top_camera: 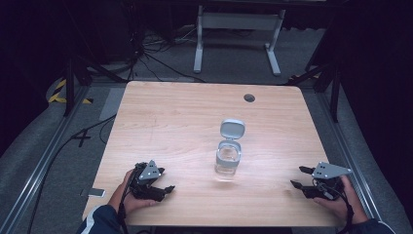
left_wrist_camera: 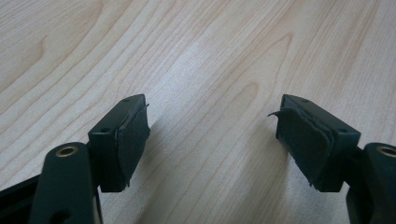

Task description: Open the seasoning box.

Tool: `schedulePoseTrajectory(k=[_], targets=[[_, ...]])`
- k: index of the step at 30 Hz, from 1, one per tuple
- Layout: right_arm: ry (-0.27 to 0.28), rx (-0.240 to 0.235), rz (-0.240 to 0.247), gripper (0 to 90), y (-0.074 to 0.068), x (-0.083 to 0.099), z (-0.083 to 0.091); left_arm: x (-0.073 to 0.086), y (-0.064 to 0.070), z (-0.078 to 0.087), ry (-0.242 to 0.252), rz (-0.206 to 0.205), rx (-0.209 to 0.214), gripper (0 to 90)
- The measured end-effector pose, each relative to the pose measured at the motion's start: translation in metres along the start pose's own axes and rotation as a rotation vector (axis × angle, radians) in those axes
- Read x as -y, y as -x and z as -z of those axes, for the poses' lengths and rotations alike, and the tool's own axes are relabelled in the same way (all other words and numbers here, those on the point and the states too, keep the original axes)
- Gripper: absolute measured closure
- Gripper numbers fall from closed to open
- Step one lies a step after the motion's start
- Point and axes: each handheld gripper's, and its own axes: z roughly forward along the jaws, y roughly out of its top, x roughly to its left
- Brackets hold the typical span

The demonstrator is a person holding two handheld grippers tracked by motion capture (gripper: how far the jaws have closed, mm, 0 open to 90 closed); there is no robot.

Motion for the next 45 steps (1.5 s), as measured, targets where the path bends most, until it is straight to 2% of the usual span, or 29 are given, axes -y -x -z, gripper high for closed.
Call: schedulePoseTrajectory(k=[7, 9, 11, 13, 17, 23, 29, 45], targets=[[0.018, -0.01, -0.126, 34.7, 0.005, 0.027, 0.002, 0.0, 0.0, 0.0, 0.0, 0.0, 0.0, 25.3], [0.014, -0.007, -0.143, 34.0, 0.004, 0.035, 0.0, 0.0, 0.0, 0.0, -0.002, -0.003, 0.001, 25.1], [0.047, -0.014, -0.178, 33.1, 0.005, 0.041, 0.0, 0.0, 0.0, 0.0, -0.002, -0.004, 0.002, 24.8], [0.04, 0.005, -0.199, 31.5, 0.006, 0.042, 0.002, 0.0, 0.0, 0.0, -0.002, -0.005, 0.001, 24.7], [0.045, 0.029, -0.184, 30.9, 0.003, 0.043, 0.002, 0.0, 0.0, 0.0, -0.002, -0.004, 0.002, 24.7], [0.035, 0.001, -0.225, 29.5, 0.007, 0.043, 0.001, 0.0, 0.0, 0.0, -0.002, -0.004, 0.002, 24.7], [0.03, 0.013, -0.235, 25.9, 0.008, 0.043, 0.001, 0.0, 0.0, 0.0, -0.001, -0.005, 0.002, 24.7], [0.028, 0.013, -0.235, 25.8, 0.008, 0.043, 0.001, -0.001, -0.001, -0.001, -0.003, 0.001, 0.009, 24.1]])
